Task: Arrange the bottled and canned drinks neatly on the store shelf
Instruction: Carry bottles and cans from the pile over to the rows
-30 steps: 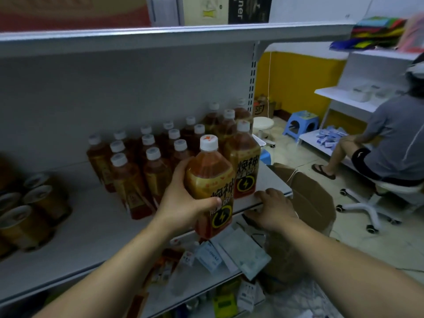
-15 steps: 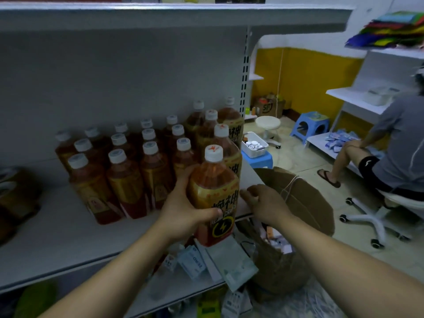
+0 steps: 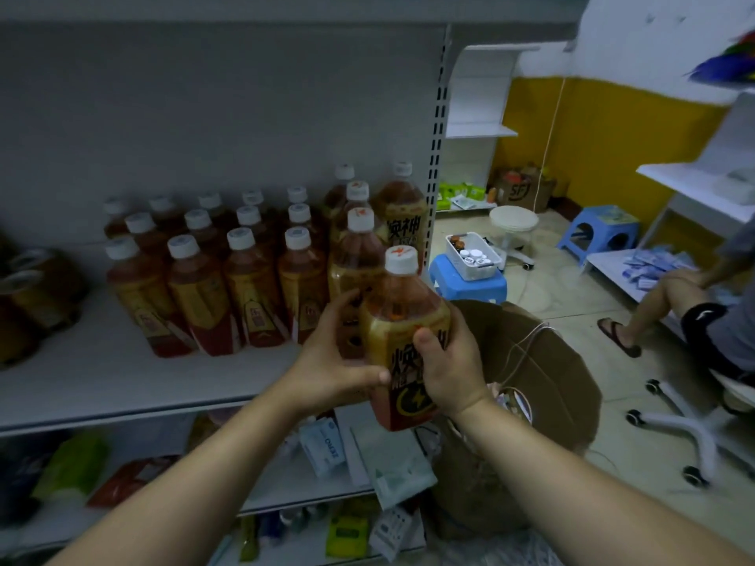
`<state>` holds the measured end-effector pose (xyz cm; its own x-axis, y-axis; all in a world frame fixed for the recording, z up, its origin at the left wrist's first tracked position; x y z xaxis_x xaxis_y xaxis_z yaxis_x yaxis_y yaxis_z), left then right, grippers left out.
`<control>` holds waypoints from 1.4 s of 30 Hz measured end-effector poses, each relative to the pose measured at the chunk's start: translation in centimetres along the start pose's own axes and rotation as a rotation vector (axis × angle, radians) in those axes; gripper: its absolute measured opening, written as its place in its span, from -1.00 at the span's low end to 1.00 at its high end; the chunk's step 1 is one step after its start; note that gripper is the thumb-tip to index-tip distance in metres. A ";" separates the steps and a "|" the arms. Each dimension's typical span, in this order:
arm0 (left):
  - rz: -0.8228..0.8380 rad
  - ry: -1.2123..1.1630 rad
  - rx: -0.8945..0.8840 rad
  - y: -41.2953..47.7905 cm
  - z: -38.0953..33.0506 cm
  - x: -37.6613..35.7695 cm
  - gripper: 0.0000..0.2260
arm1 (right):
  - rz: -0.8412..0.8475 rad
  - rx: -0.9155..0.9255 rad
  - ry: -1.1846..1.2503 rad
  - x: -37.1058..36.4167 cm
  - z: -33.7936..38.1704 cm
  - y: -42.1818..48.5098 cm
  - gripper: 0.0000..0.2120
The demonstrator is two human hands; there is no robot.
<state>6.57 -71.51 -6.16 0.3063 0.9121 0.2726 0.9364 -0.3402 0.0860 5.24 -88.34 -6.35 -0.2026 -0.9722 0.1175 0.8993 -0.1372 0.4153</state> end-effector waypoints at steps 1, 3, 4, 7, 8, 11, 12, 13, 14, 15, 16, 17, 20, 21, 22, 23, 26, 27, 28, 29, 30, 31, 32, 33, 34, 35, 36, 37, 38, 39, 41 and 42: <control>-0.026 0.055 0.023 -0.3 0.7 0.5 -0.09 | -0.041 0.010 0.006 0.6 -0.2 0.2 -0.45; -0.128 0.327 0.078 -0.6 2.7 2.2 -0.32 | -0.106 0.028 -0.005 2.0 -0.8 1.0 -0.50; -0.173 0.518 0.107 -0.7 3.7 3.0 -0.41 | -0.131 0.033 -0.023 2.6 -1.1 1.5 -0.50; -0.131 0.941 0.228 -0.8 6.9 3.7 -0.26 | -0.197 -0.042 -0.072 3.7 -2.6 3.2 -0.50; -0.106 1.004 0.272 -0.9 7.9 3.6 -0.17 | -0.199 -0.067 -0.080 3.8 -3.2 3.7 -0.47; -0.071 1.094 0.336 -1.1 9.8 3.3 0.14 | -0.137 -0.056 -0.126 3.1 -4.2 5.2 -0.24; -0.060 1.126 0.351 -1.1 10.0 3.3 0.17 | -0.118 -0.049 -0.141 2.9 -4.4 5.7 -0.23; -0.054 1.150 0.360 -1.1 10.0 3.2 0.18 | -0.105 -0.048 -0.157 2.7 -4.5 6.3 -0.25; -0.048 1.159 0.362 -1.0 10.1 3.3 0.19 | -0.094 -0.048 -0.176 2.6 -4.7 7.1 -0.26; -0.036 1.168 0.363 -1.0 10.1 3.2 0.19 | -0.083 -0.047 -0.204 2.6 -4.9 7.7 -0.26; -0.030 1.178 0.363 -1.0 10.2 3.2 0.19 | -0.074 -0.040 -0.230 2.6 -5.0 8.4 -0.26; -0.032 1.186 0.361 -1.0 10.3 3.2 0.19 | -0.065 -0.029 -0.248 2.7 -5.3 9.1 -0.26; -0.051 1.197 0.349 -0.8 10.4 3.0 0.18 | -0.039 -0.031 -0.319 2.5 -6.1 11.2 -0.32; -0.059 1.189 0.341 -0.8 10.4 2.9 0.17 | -0.021 -0.038 -0.343 2.3 -6.4 11.9 -0.34; -0.069 1.185 0.332 -0.8 10.4 2.9 0.16 | -0.003 -0.051 -0.355 2.1 -6.6 12.6 -0.34; -0.078 1.186 0.324 -0.8 10.4 2.9 0.15 | 0.013 -0.065 -0.354 1.9 -6.9 13.1 -0.34; -0.087 1.195 0.308 -0.6 10.4 3.0 0.13 | 0.036 -0.111 -0.345 1.8 -7.8 14.5 -0.39; -0.073 1.203 0.318 -0.6 10.4 3.0 0.14 | 0.038 -0.121 -0.340 1.8 -8.1 14.9 -0.41; -0.057 1.209 0.330 -0.6 10.6 3.0 0.15 | 0.034 -0.133 -0.333 1.7 -8.1 15.1 -0.42; -0.055 1.207 0.326 -0.6 10.6 3.0 0.14 | 0.027 -0.131 -0.321 1.7 -8.2 15.3 -0.42; -0.067 1.204 0.308 -0.6 10.6 3.0 0.12 | 0.017 -0.133 -0.323 1.6 -8.0 15.3 -0.41; -0.073 1.203 0.297 -0.6 10.6 3.1 0.11 | 0.012 -0.135 -0.324 1.6 -8.1 15.3 -0.41; -0.066 1.206 0.299 -0.6 10.7 3.1 0.10 | 0.015 -0.154 -0.321 1.5 -8.0 15.1 -0.42; -0.053 1.206 0.308 -0.7 10.7 3.0 0.11 | 0.024 -0.166 -0.316 1.4 -8.2 15.1 -0.42; -0.046 1.204 0.315 -0.7 10.8 3.0 0.13 | 0.041 -0.188 -0.321 1.4 -8.0 15.0 -0.40; -0.039 1.204 0.325 -0.6 10.7 3.0 0.15 | 0.052 -0.200 -0.312 1.3 -7.8 15.0 -0.37; -0.024 1.212 0.340 -0.6 10.6 3.1 0.17 | 0.050 -0.219 -0.313 1.4 -7.3 15.0 -0.32; -0.007 1.216 0.360 -0.6 10.6 3.1 0.18 | 0.023 -0.212 -0.332 1.5 -7.0 14.9 -0.27; 0.003 1.209 0.372 -0.6 10.5 3.2 0.19 | -0.030 -0.194 -0.372 1.7 -5.9 14.1 -0.24; 0.012 1.198 0.377 -0.6 10.4 3.3 0.19 | -0.095 -0.148 -0.409 1.8 -4.9 13.0 -0.24; 0.049 1.176 0.389 -0.5 10.4 3.4 0.21 | -0.107 -0.014 -0.422 0.9 -2.7 9.6 -0.25; 0.073 1.164 0.394 -0.5 10.3 3.4 0.21 | -0.016 -0.005 -0.412 -0.3 -2.0 8.0 -0.21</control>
<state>8.90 -65.90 -15.18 0.2137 0.0778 0.9738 0.9730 -0.1054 -0.2051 13.30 -89.55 -4.82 -0.3540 -0.8128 0.4626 0.8965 -0.1540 0.4155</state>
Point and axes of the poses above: each hand's wrist, its own y-axis towards the middle knuckle, its own x-axis out of the back of the hand, z = x × y, the point moved 5 cm from there along y, towards the middle knuckle, and after that the axes turned 3 degrees about -y, right-handed, at the moved point
